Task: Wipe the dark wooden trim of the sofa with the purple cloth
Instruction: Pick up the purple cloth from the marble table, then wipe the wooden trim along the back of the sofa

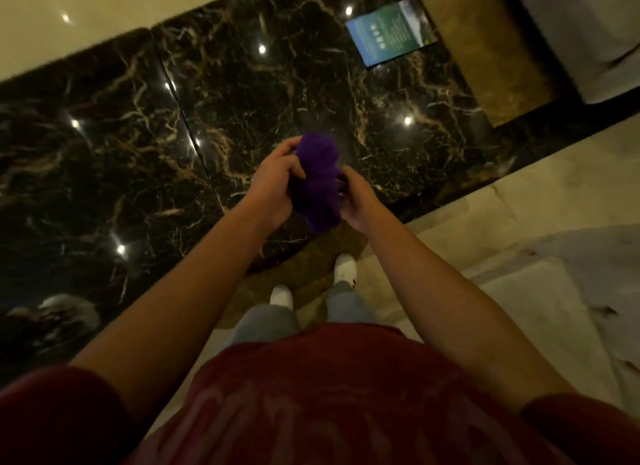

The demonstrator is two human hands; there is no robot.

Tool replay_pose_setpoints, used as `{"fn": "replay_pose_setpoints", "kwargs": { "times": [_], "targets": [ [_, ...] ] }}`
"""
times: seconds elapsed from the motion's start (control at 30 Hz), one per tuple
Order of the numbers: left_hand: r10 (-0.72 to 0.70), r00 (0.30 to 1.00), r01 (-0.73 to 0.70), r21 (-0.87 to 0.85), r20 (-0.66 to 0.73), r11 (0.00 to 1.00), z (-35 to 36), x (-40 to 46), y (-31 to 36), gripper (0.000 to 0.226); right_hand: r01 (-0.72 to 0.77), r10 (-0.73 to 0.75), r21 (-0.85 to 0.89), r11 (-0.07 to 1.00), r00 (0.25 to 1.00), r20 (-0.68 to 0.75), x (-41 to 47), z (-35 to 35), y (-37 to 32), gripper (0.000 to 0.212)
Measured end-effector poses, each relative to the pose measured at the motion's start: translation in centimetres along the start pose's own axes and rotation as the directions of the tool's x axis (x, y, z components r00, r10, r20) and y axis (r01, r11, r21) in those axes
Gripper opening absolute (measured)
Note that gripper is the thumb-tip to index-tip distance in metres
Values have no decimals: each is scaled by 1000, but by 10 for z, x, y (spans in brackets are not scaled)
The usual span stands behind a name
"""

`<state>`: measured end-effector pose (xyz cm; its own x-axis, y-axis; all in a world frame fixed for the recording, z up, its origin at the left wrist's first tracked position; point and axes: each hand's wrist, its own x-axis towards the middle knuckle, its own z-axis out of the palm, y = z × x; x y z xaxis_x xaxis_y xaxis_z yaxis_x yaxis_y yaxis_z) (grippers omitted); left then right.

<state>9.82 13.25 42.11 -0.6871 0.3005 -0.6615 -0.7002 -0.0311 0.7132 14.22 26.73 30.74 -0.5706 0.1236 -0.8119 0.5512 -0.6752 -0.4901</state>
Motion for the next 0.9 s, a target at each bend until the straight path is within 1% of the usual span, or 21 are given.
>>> {"fn": "replay_pose_setpoints", "kwargs": {
  "times": [0.03, 0.07, 0.13, 0.17, 0.23, 0.33, 0.43, 0.47, 0.5, 0.57, 0.6, 0.63, 0.7, 0.8, 0.87, 0.9],
  "targets": [
    [11, 1000, -11, -10, 19, 1000, -1, -10, 4, 57, 12, -16, 80, 997, 998, 56, -12, 6, 0, 25],
    [22, 999, -21, -17, 39, 1000, -4, -20, 9, 56, 20, -34, 121, 992, 993, 116, -23, 12, 0, 33],
    [55, 994, -51, -40, 100, 998, -11, -40, 23, 56, 56, -82, 129, 990, 974, 211, -45, 29, -3, 64],
    [75, 990, -71, -42, 118, 997, -17, -50, 30, 57, 78, -109, 127, 989, 959, 260, -56, 39, -2, 74],
    [118, 986, -116, -28, 121, 993, -31, -67, 43, 57, 114, -162, 160, 981, 931, 328, -75, 60, 3, 79],
    [186, 978, -190, 41, 95, 981, -50, -87, 63, 55, 204, -268, 198, 959, 881, 389, -99, 83, 8, 71],
    [242, 965, -250, 83, 99, 965, -63, -102, 82, 54, 322, -341, 116, 940, 846, 411, -124, 102, 1, 67],
    [265, 959, -274, 85, 103, 958, -66, -106, 88, 53, 359, -356, 65, 931, 851, 385, -133, 108, -3, 68],
    [283, 953, -292, 82, 106, 953, -68, -110, 93, 52, 402, -385, 17, 915, 863, 326, -140, 110, -8, 68],
    [300, 947, -308, 60, 112, 950, -73, -118, 99, 50, 497, -479, -48, 866, 854, 203, -154, 110, -19, 60],
    [297, 947, -305, 55, 119, 951, -74, -121, 100, 48, 526, -511, -61, 848, 843, 169, -163, 108, -25, 55],
    [290, 948, -299, 61, 129, 952, -75, -123, 100, 47, 542, -529, -53, 839, 833, 162, -173, 105, -31, 52],
    [264, 949, -281, 79, 174, 957, -71, -123, 97, 45, 542, -529, -9, 840, 824, 203, -194, 96, -44, 45],
    [189, 937, -245, 163, 295, 956, -53, -120, 93, 37, 549, -527, -9, 835, 806, 271, -221, 79, -63, 39],
    [168, 921, -261, 236, 350, 936, -34, -119, 93, 29, 559, -534, -25, 829, 803, 266, -239, 64, -76, 38],
    [183, 912, -291, 267, 366, 919, -22, -118, 94, 30, 562, -537, -31, 827, 805, 253, -245, 54, -83, 42]
  ]
}}
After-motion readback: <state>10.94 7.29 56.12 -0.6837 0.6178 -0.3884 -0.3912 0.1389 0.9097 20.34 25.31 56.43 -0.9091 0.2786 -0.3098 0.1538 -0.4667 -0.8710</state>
